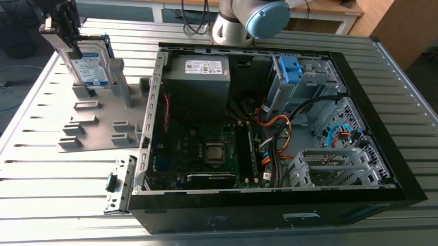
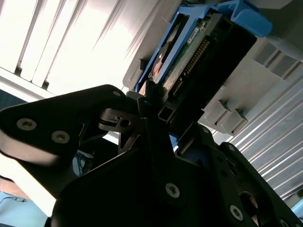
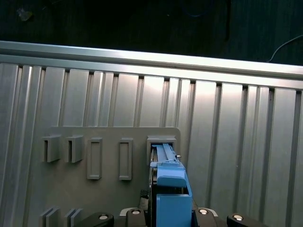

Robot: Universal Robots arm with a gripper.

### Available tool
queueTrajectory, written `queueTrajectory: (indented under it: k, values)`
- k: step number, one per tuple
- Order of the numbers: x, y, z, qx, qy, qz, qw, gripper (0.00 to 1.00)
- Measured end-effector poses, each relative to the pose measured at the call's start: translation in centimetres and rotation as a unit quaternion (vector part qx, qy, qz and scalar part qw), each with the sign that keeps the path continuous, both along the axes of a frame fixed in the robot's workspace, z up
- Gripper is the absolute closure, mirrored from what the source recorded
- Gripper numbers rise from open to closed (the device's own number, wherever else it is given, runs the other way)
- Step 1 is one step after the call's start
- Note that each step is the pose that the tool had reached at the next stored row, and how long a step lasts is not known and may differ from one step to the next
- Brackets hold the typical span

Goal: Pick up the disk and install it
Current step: 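Pick up the disk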

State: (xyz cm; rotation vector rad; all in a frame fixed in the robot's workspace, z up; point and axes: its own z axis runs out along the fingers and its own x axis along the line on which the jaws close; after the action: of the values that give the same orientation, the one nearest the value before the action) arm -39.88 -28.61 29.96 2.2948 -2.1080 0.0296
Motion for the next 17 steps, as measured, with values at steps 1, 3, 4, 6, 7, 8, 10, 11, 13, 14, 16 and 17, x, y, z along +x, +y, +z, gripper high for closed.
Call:
queueTrajectory:
  k: [1, 3, 4, 6, 7, 8, 10, 11, 13, 14, 16, 17]
  values:
    - [0.0, 0.0, 0.07, 0.0001, 0.0, 0.0, 1.0, 0.63]
    - [0.0, 0.0, 0.17, 0.0001, 0.0, 0.0, 1.0, 0.63]
    - [0.0, 0.0, 0.22, 0.0002, 0.0, 0.0, 1.0, 0.63]
    - [0.0, 0.0, 0.32, 0.0002, 0.0, 0.0, 1.0, 0.63]
    - [0.0, 0.0, 0.37, 0.0002, 0.0, 0.0, 1.0, 0.63]
    - [0.0, 0.0, 0.42, 0.0003, 0.0, 0.0, 1.0, 0.63]
    - [0.0, 0.0, 0.49, 0.0003, 0.0, 0.0, 1.0, 0.63]
    - [0.0, 0.0, 0.52, 0.0004, 0.0, 0.0, 1.0, 0.63]
    - [0.0, 0.0, 0.59, 0.0004, 0.0, 0.0, 1.0, 0.63]
    - [0.0, 0.0, 0.62, 0.0005, 0.0, 0.0, 1.0, 0.63]
    - [0.0, 0.0, 0.67, 0.0005, 0.0, 0.0, 1.0, 0.63]
    - [0.0, 0.0, 0.7, 0.0005, 0.0, 0.0, 1.0, 0.63]
